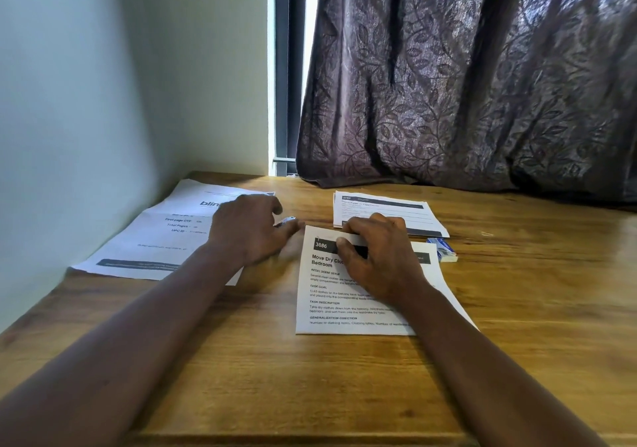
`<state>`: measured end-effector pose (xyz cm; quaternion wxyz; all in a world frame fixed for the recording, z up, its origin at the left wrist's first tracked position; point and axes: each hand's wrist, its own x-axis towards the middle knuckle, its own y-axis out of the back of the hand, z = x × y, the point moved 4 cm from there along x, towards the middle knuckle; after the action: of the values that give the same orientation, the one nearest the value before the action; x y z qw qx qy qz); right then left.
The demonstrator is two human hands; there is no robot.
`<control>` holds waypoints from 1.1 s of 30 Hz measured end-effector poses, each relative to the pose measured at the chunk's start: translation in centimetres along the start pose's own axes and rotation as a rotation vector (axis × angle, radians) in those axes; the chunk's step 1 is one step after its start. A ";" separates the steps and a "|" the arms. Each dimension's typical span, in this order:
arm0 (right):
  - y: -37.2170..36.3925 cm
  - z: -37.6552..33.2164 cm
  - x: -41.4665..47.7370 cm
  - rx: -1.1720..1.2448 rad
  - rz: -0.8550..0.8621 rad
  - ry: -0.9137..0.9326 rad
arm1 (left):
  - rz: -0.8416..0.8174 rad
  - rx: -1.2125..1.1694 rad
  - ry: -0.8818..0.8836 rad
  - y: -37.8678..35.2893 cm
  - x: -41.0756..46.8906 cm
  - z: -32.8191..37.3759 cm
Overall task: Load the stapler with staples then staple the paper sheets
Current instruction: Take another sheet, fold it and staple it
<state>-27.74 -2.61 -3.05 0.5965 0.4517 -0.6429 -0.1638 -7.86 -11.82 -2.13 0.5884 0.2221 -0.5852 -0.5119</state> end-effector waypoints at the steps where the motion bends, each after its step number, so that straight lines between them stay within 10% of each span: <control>1: 0.0 -0.1 0.0 0.001 0.011 0.003 | 0.047 -0.075 -0.009 0.3 -0.2 0.2; 8: 1.8 -0.4 -0.2 -0.086 0.233 0.016 | -0.356 -1.083 -0.155 0.8 -3.5 4.2; 15: 4.7 0.1 -1.1 -0.203 0.464 -0.028 | -0.240 -0.865 -0.182 1.6 -3.8 4.5; 21: 8.3 3.4 -1.9 0.043 0.708 -0.311 | 0.026 -1.195 -0.008 2.9 -3.3 4.0; 26: 8.9 9.9 0.0 0.766 0.447 -0.497 | 0.106 -1.236 0.056 2.6 0.6 6.1; 33: 6.9 15.5 1.2 0.687 0.348 -0.556 | 0.200 -0.999 0.115 -2.2 5.1 10.1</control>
<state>-44.47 -4.88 -0.80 0.2364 0.4472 -0.8614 0.0460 -18.90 -13.60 0.52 0.7000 -0.1158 -0.2543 -0.6572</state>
